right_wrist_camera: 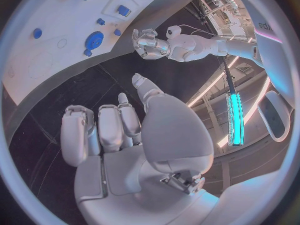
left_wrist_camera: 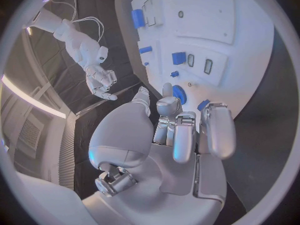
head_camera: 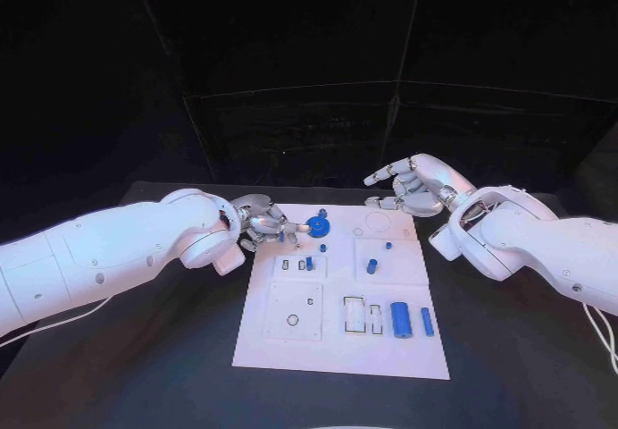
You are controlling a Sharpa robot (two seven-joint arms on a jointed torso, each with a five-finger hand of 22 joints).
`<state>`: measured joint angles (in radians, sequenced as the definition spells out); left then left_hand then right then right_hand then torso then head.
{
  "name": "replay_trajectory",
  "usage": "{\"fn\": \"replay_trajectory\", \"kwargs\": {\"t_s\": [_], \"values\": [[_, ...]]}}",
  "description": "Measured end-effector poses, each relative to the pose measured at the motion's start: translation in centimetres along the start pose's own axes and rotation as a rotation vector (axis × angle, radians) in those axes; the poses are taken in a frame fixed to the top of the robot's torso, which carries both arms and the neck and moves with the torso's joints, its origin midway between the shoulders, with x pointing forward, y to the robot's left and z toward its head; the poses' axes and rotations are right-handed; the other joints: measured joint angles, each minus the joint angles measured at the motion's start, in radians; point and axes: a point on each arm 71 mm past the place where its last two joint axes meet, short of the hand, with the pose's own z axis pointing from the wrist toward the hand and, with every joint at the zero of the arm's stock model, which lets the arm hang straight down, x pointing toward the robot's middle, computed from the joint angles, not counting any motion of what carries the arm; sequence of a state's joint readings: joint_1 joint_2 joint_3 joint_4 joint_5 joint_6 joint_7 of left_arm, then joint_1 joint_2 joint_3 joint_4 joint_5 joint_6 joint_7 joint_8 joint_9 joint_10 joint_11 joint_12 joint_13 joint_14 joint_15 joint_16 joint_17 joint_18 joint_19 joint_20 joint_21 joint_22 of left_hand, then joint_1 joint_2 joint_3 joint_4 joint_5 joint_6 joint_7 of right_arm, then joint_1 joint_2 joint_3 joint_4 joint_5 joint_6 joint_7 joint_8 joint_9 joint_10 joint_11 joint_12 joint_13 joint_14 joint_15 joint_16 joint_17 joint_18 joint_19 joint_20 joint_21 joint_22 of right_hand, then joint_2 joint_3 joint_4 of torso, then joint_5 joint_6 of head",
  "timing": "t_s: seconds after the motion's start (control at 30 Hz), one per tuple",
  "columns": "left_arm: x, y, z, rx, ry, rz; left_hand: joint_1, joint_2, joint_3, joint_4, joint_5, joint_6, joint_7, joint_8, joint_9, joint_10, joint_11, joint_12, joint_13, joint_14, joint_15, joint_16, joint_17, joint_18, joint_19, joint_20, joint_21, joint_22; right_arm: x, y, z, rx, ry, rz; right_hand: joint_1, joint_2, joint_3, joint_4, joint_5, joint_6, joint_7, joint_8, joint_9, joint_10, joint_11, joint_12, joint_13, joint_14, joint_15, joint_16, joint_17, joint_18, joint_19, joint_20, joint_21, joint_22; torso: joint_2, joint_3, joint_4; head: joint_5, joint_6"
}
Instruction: Assemble the parts on the task board
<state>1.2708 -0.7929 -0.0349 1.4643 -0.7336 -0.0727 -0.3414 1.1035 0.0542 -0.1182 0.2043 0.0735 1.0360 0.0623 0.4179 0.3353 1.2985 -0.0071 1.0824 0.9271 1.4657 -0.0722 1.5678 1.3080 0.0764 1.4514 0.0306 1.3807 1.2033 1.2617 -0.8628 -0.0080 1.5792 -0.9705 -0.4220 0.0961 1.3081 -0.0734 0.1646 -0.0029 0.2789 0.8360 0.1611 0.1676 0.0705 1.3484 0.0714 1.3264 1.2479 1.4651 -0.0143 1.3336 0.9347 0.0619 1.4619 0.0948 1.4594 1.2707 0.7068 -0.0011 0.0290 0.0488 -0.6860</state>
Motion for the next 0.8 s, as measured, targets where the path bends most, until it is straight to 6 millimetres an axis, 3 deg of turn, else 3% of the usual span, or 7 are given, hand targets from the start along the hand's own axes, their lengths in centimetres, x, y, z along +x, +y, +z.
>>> {"fn": "replay_trajectory", "kwargs": {"t_s": [0.07,0.13,0.33,0.8], "values": [[0.1,0.1,0.1,-0.029,0.007,0.043,0.0,0.0,0.0,0.0,0.0,0.0,0.0,0.001,0.001,0.0,0.0,0.0,0.001,0.001,-0.001,0.0,0.0,0.0,0.0,0.0,0.0,0.001,0.0,0.0,0.0,0.001,-0.001,0.004,0.0,0.0,0.0,0.0,0.0,0.0,0.0,0.0,0.0,0.0,0.0,0.0,0.0,0.0,0.0,0.0,0.0,0.0,0.0,0.0,0.0,0.0,-0.002,0.001,0.0,0.0,0.0],[0.3,0.3,0.6,-0.072,0.013,0.096,0.007,0.007,-0.021,0.021,0.0,-0.019,-0.006,0.046,0.041,0.006,-0.006,0.026,0.026,0.001,-0.001,0.0,0.0,0.0,0.01,-0.003,0.015,0.024,0.0,-0.1,0.2,0.003,-0.004,0.004,0.0,0.0,-0.004,0.004,0.013,0.0,0.0,0.0,0.0,0.0,0.0,-0.004,-0.002,0.0,0.0,-0.004,-0.002,0.0,-0.004,-0.004,-0.005,-0.008,-0.003,0.0015,0.0,0.002,-0.001],[2.0,-1.6,1.9,-0.118,0.046,0.212,0.007,0.007,-0.052,0.052,-0.008,-0.037,-0.012,0.095,0.09,0.011,-0.011,0.052,0.054,-0.002,-0.005,0.0,0.0,0.0,0.01,-0.003,0.025,0.051,-0.2,-0.4,0.5,0.019,-0.01,-0.007,0.0,0.0,-0.007,0.002,0.015,0.0,0.0,0.003,0.0,0.0,0.0,-0.004,-0.002,0.0,0.0,-0.004,-0.001,0.0,-0.004,-0.004,-0.008,-0.009,-0.004,0.0034,-0.0026,0.003,-0.002],[3.4,-2.5,2.9,-0.173,0.069,0.306,0.007,0.007,-0.068,0.068,-0.008,-0.046,-0.014,0.118,0.119,0.018,-0.018,0.067,0.07,0.001,-0.008,0.0,0.0,0.0,0.01,-0.003,0.035,0.072,0.1,-0.6,1.0,0.039,-0.008,-0.02,-0.003,0.003,-0.007,0.002,0.015,0.0,0.0,0.003,0.0,0.0,0.0,-0.004,-0.002,0.0,0.0,-0.004,-0.001,0.0,-0.004,-0.004,-0.008,-0.01,-0.002,0.0013,0.0009,-0.005,-0.008]]}}
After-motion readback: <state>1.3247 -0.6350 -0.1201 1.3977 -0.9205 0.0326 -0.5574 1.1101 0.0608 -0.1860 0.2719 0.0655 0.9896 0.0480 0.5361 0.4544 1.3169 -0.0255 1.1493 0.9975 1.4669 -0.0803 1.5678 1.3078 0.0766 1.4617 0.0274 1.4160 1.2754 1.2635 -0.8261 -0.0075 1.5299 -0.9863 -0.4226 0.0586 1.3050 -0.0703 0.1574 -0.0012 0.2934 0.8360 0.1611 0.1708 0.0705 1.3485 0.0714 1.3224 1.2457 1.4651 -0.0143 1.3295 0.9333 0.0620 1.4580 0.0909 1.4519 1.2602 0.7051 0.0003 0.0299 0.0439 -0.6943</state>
